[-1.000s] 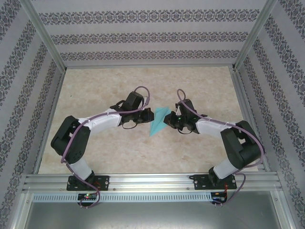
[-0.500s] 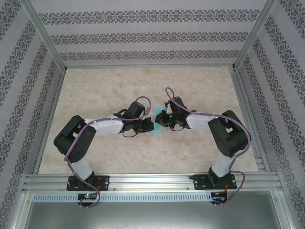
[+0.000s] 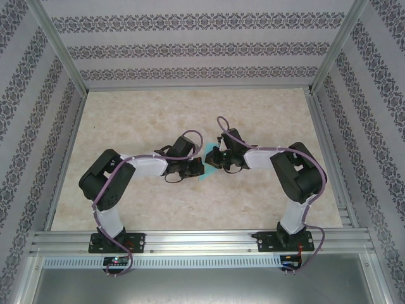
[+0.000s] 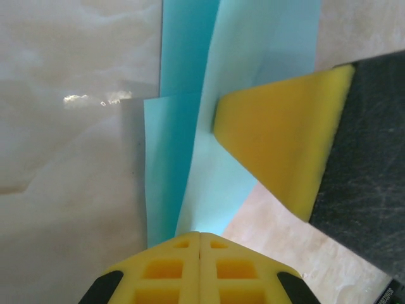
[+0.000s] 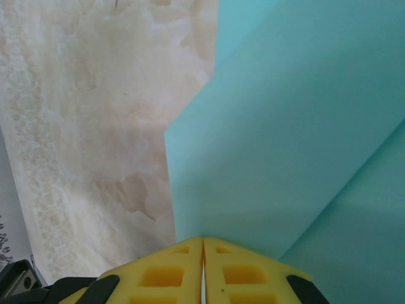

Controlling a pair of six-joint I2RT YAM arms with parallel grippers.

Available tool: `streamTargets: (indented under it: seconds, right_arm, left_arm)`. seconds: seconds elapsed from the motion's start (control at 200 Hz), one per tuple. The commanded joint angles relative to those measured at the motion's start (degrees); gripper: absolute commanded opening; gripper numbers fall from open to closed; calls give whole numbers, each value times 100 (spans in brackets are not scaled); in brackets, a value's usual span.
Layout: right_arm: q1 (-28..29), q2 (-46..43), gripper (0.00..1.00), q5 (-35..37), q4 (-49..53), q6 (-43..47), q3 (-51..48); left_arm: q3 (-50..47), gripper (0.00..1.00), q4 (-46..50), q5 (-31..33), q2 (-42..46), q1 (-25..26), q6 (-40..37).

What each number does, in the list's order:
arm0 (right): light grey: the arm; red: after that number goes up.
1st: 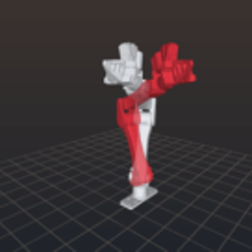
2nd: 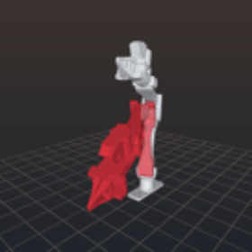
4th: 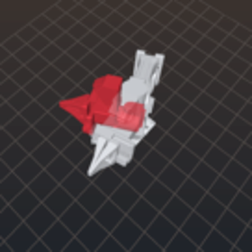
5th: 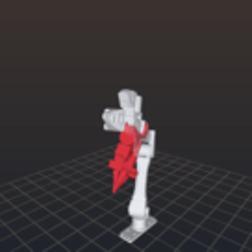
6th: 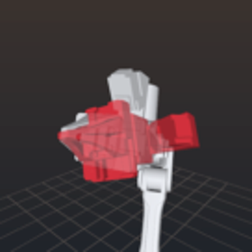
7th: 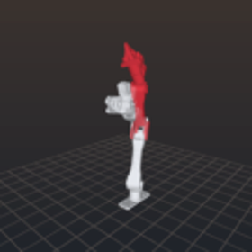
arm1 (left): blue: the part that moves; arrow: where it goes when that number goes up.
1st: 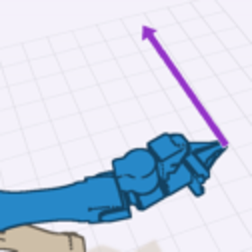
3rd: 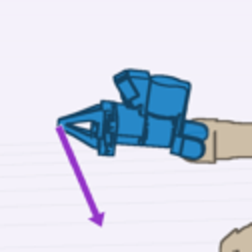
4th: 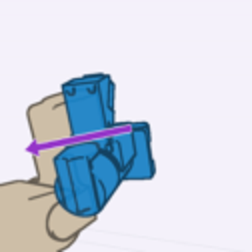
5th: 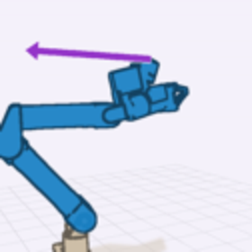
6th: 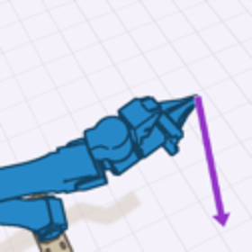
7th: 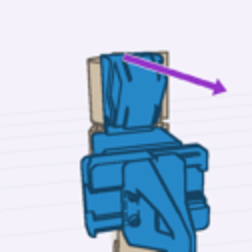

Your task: Fold a paper plane with a square sheet of paper (pick it up from the middle)

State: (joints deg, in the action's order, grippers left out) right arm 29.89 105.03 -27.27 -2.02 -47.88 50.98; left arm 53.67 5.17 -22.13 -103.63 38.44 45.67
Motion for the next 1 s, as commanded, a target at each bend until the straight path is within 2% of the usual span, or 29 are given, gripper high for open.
streamTargets:
  seconds: [0.0,0.709,0.994]
  right_arm:
    - [-1,148,10,64,35,131,157]
    - [166,123,9,-270,-149,404,-139]
    - [-86,500,8,-33,422,919,198]
  left_arm:
    - [135,2,57,188,-77,68,-118]
    - [-23,0,324,282,-227,68,-79]
    - [-65,0,602,310,-202,68,-15]
